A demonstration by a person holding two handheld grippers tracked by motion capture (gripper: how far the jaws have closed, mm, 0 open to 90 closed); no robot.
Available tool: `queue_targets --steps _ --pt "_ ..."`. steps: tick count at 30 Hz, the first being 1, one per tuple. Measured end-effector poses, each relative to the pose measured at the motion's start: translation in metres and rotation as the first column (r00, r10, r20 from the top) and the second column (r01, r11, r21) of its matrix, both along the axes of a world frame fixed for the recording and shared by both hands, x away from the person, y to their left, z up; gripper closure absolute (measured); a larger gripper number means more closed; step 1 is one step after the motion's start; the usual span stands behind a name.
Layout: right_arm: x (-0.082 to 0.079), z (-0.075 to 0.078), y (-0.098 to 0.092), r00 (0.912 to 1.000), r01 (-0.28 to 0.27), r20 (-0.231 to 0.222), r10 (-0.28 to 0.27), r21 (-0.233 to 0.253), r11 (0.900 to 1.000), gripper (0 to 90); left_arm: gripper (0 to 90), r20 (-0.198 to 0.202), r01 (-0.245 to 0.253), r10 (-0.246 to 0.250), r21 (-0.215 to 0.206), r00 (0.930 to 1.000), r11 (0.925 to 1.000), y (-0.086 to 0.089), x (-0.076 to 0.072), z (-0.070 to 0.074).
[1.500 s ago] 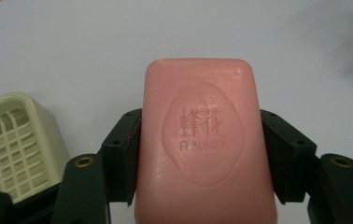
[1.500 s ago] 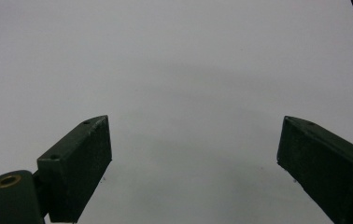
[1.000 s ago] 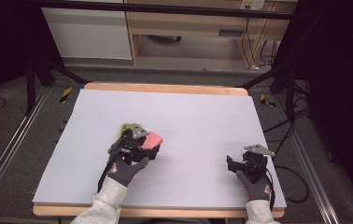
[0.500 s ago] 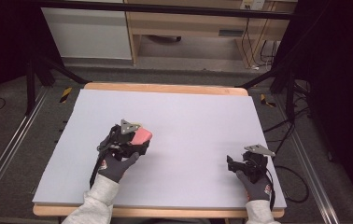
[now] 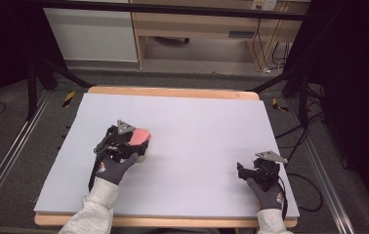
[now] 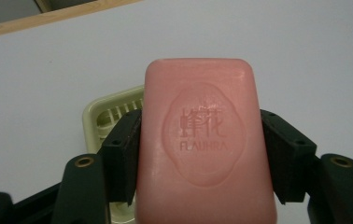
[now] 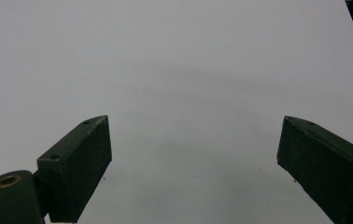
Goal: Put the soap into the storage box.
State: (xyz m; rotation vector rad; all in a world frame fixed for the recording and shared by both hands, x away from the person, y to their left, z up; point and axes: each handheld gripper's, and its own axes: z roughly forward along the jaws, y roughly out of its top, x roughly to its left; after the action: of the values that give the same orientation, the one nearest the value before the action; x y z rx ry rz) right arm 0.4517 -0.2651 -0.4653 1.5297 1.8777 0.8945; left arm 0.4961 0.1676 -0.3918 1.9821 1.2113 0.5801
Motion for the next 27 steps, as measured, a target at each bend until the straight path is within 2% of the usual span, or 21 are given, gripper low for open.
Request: queue_targets --steps 14,27 --pt "0.0 0.0 0.0 1.0 -0.002 -0.001 0.002 0.002 1.0 10.3 37.0 -0.014 -0.06 0.06 0.016 0.9981 0.9981 0.006 0.021 -0.012" --pt "0.0 0.001 0.001 0.9999 -0.006 0.014 0.006 0.003 1.0 10.3 37.0 -0.016 -0.104 0.104 0.024 0.9944 0.9943 0.009 0.034 -0.023"
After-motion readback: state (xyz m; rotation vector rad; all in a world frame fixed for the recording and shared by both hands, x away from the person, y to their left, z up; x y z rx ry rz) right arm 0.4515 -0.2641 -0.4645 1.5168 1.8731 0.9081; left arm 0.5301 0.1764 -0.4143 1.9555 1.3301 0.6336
